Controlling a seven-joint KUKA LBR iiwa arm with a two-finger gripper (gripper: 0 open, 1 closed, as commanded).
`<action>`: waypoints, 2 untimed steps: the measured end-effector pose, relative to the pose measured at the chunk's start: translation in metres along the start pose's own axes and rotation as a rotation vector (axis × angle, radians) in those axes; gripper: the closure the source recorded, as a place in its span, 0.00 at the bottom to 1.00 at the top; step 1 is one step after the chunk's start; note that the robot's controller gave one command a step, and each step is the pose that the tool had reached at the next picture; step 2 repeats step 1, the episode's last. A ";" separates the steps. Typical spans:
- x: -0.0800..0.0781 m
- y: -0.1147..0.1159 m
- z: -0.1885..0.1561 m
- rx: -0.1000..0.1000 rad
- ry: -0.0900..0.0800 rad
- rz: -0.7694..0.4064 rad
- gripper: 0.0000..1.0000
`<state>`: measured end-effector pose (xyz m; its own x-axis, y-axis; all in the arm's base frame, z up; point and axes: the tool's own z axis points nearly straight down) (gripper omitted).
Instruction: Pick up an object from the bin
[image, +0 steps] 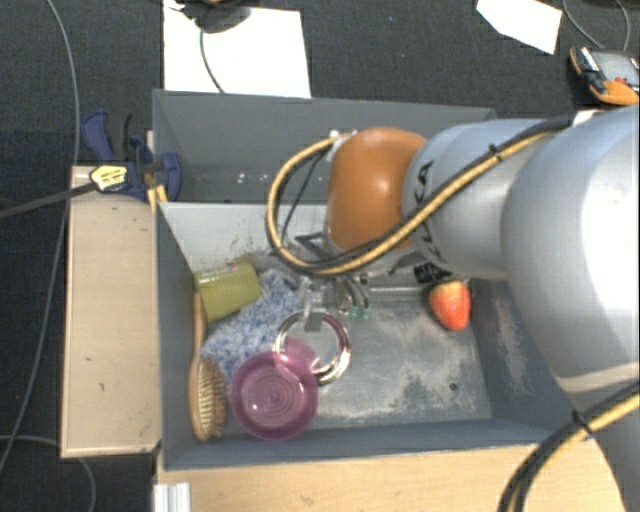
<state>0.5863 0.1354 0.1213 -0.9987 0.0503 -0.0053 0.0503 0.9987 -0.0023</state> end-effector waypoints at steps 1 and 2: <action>-0.001 0.001 -0.026 -0.002 -0.003 -0.001 1.00; -0.001 0.001 -0.026 -0.002 -0.003 -0.001 1.00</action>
Offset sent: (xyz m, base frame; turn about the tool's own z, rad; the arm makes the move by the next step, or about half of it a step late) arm 0.0006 0.0004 0.0495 -0.0009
